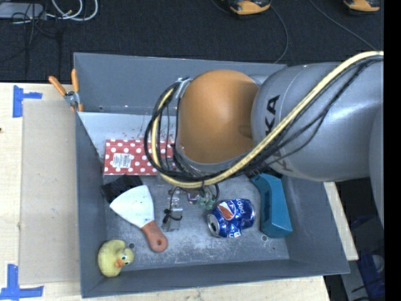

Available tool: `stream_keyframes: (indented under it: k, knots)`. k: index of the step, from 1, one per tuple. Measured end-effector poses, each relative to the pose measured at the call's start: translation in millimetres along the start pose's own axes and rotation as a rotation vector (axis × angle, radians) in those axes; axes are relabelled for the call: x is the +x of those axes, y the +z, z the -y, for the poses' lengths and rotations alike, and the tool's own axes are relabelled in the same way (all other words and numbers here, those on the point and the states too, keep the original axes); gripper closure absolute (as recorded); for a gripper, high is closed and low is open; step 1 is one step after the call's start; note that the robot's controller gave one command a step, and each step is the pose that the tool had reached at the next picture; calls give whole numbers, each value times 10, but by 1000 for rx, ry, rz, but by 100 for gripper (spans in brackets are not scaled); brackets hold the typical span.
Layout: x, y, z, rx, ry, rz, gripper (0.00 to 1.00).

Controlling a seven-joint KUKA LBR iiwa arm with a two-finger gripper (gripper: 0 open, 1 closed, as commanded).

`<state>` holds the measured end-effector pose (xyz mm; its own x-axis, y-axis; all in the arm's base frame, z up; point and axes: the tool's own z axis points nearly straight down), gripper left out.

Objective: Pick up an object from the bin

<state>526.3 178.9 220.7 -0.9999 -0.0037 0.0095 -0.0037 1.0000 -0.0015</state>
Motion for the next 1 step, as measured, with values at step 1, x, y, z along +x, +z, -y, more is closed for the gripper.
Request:
stream_keyframes:
  k: [1]
  knots:
    - [-16,-47,11,-1,4,8,0]
